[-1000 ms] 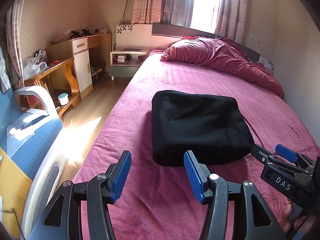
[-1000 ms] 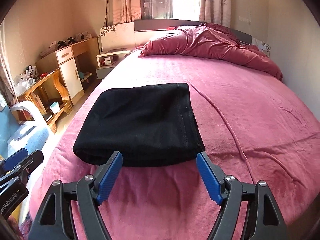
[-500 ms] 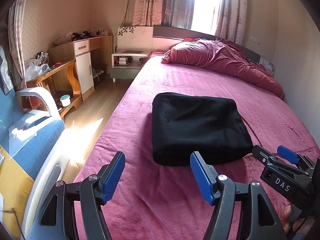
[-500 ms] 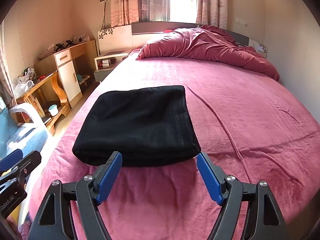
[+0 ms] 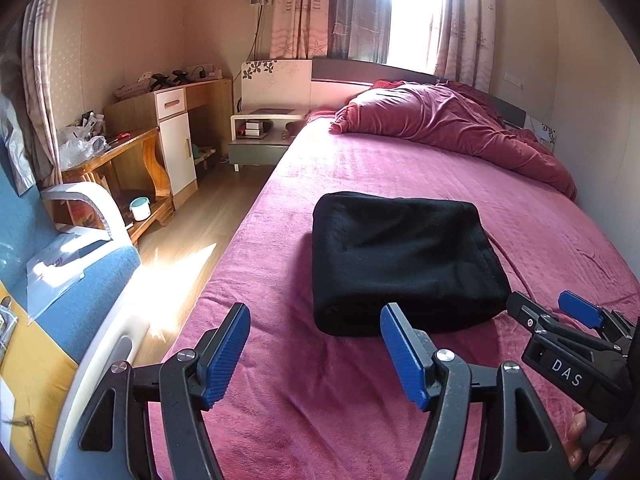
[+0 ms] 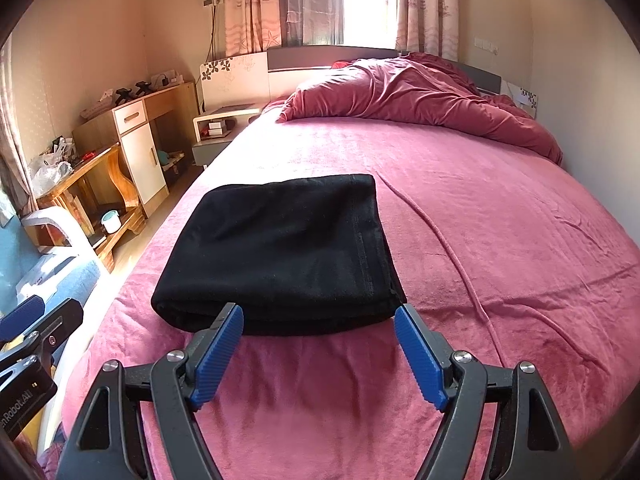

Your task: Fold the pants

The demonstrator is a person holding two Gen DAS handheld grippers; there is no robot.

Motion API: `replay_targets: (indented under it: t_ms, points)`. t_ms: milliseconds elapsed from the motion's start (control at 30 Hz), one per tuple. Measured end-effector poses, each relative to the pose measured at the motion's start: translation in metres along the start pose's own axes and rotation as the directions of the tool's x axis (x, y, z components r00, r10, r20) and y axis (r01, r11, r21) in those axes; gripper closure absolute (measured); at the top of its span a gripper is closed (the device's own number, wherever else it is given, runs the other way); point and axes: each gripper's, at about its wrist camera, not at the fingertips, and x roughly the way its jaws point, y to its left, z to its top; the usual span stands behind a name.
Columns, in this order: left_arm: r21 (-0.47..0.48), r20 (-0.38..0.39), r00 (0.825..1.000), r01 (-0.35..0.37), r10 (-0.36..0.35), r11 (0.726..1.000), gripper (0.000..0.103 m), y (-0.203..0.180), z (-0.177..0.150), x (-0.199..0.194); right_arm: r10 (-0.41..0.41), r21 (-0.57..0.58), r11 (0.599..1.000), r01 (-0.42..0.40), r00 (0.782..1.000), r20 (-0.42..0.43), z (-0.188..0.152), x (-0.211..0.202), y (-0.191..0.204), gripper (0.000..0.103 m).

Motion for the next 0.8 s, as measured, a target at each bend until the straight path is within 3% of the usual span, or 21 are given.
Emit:
replay_targets:
  t_ms: [800]
  points:
    - [-0.012, 0.006, 1.000, 0.016, -0.015, 1.000, 0.034, 0.0025, -0.0002, -0.0065, -0.003, -0.008, 1.000, 0.003, 1.000, -0.021, -0.0057, 0.0045, 0.0008, 0.023]
